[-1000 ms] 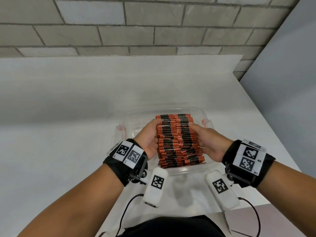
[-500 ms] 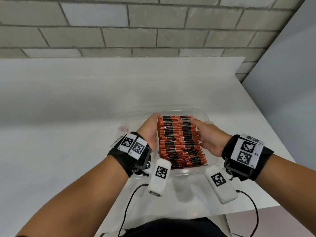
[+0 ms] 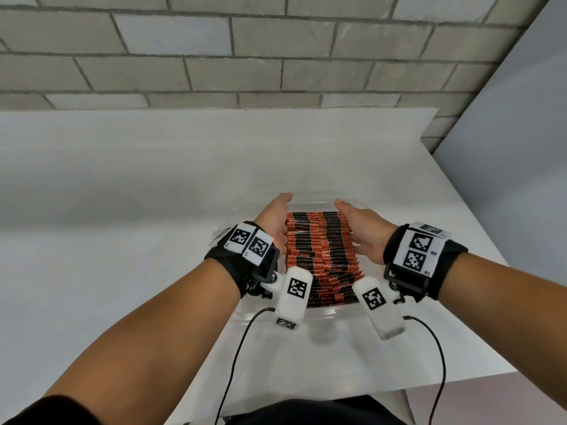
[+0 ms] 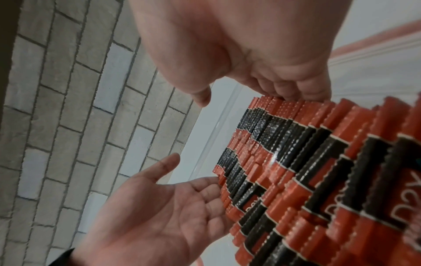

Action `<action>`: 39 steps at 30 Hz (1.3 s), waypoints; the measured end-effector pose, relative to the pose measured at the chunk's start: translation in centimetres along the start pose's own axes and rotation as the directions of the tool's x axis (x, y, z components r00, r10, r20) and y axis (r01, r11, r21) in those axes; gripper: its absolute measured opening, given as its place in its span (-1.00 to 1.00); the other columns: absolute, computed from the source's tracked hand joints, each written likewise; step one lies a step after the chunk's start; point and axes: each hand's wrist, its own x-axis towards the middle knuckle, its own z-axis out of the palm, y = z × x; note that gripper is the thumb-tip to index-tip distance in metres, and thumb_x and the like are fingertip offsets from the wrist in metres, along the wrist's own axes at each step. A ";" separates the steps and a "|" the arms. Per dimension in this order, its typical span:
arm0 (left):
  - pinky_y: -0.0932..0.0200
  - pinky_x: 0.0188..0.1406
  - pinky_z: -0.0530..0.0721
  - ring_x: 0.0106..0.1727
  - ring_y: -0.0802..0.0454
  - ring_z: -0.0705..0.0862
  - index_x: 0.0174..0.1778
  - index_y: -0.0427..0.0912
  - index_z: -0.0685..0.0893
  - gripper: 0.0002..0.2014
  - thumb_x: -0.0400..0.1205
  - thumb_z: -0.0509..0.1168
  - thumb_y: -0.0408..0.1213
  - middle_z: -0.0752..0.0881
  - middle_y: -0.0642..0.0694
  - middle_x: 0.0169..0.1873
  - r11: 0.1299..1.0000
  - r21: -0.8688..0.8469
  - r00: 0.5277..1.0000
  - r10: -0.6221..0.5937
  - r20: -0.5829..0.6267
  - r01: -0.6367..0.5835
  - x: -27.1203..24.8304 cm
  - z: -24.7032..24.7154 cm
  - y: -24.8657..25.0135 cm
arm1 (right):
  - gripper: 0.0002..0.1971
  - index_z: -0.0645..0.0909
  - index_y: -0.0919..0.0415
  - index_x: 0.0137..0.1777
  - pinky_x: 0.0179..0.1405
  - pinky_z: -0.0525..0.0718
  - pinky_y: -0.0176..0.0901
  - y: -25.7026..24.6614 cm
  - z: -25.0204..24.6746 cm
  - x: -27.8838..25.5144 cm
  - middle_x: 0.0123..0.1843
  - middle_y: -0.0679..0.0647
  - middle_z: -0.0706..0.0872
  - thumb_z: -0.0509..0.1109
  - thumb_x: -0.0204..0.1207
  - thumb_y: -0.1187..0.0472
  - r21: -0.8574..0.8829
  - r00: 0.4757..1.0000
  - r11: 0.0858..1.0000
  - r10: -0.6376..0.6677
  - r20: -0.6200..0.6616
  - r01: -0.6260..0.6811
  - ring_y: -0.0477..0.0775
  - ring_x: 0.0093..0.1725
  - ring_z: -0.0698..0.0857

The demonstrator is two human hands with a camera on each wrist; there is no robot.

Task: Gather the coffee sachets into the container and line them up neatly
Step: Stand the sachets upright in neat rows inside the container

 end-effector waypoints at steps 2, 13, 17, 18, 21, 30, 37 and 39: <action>0.04 -0.29 0.55 -0.09 -0.12 0.63 0.48 -0.35 0.38 -0.36 0.70 0.04 0.15 0.63 -0.30 0.22 1.000 -0.006 1.000 0.003 -0.016 -0.003 0.3 -0.2 0.1 | -0.49 0.58 0.12 0.23 0.40 0.49 0.05 0.0 0.0 0.2 0.15 0.04 0.74 0.16 0.59 -0.28 0.006 1.000 1.000 -0.007 0.000 0.007 0.06 0.20 0.65; 0.01 -0.10 0.59 0.03 -0.14 0.64 0.21 -0.31 0.52 -0.47 0.68 0.09 0.15 0.66 -0.26 0.09 0.999 -0.029 1.000 -0.016 0.012 0.017 1.2 -0.4 -0.5 | -0.59 0.57 0.10 -0.04 0.04 0.57 -0.11 -0.3 0.5 -0.4 0.05 0.05 0.75 0.13 0.63 -0.24 0.026 1.000 1.000 -0.014 -0.004 0.014 0.02 0.03 0.69; 0.05 -0.20 0.60 -0.02 -0.12 0.66 0.05 -0.31 0.55 -0.51 0.69 0.09 0.13 0.68 -0.25 -0.01 1.000 -0.023 1.000 -0.015 0.012 0.015 1.4 -0.4 -0.6 | -0.54 0.60 0.15 0.08 0.00 0.58 -0.12 -0.3 0.6 -0.4 0.05 0.05 0.75 0.13 0.62 -0.25 0.020 1.000 1.000 -0.020 -0.008 0.021 0.01 0.00 0.69; 0.06 -0.23 0.60 -0.04 -0.12 0.67 0.02 -0.31 0.55 -0.52 0.69 0.09 0.12 0.69 -0.25 -0.03 1.000 -0.018 1.000 -0.016 0.007 0.016 1.4 -0.4 -0.6 | -0.53 0.60 0.15 0.11 0.03 0.59 -0.12 -0.2 0.5 -0.4 0.06 0.05 0.75 0.13 0.62 -0.25 0.018 1.000 1.000 -0.021 -0.010 0.021 0.02 0.01 0.69; 0.15 -0.39 0.58 -0.18 -0.05 0.66 -0.08 -0.29 0.54 -0.54 0.72 0.06 0.10 0.68 -0.22 -0.16 1.000 0.014 1.000 -0.016 -0.020 0.016 1.4 -0.4 -0.5 | -0.53 0.60 0.15 0.12 0.16 0.60 -0.07 -0.1 0.6 -0.4 0.06 0.06 0.76 0.14 0.62 -0.25 0.015 1.000 1.000 -0.024 -0.016 0.025 0.03 0.05 0.69; 0.16 -0.41 0.56 -0.22 -0.03 0.65 -0.09 -0.28 0.54 -0.56 0.74 0.03 0.06 0.66 -0.19 -0.17 0.999 -0.043 1.000 -0.016 -0.021 0.015 1.4 -0.3 -0.8 | -0.46 0.59 0.23 0.21 0.12 0.60 -0.05 -0.2 1.0 -0.6 0.08 0.12 0.75 0.14 0.62 -0.25 0.013 1.000 1.000 -0.017 -0.010 0.017 0.07 0.00 0.70; 0.12 -0.31 0.55 -0.16 -0.04 0.64 0.02 -0.29 0.58 -0.54 0.73 0.03 0.08 0.68 -0.20 -0.11 0.999 -0.034 0.999 -0.031 -0.016 0.030 1.5 -0.3 -0.8 | -0.48 0.60 0.22 0.16 0.18 0.61 -0.04 -0.3 0.9 -0.7 0.09 0.12 0.75 0.15 0.62 -0.25 0.003 1.000 1.000 -0.024 -0.013 0.024 0.07 0.03 0.70; 0.12 -0.30 0.54 -0.12 -0.05 0.65 0.25 -0.31 0.56 -0.50 0.73 0.04 0.08 0.69 -0.21 -0.02 0.999 -0.034 0.999 -0.030 -0.015 0.029 1.3 -0.3 -0.8 | -0.52 0.60 0.19 0.07 0.09 0.59 -0.08 -0.4 1.0 -0.8 0.06 0.11 0.75 0.14 0.63 -0.24 0.016 1.000 1.000 -0.011 -0.022 0.011 0.06 0.01 0.70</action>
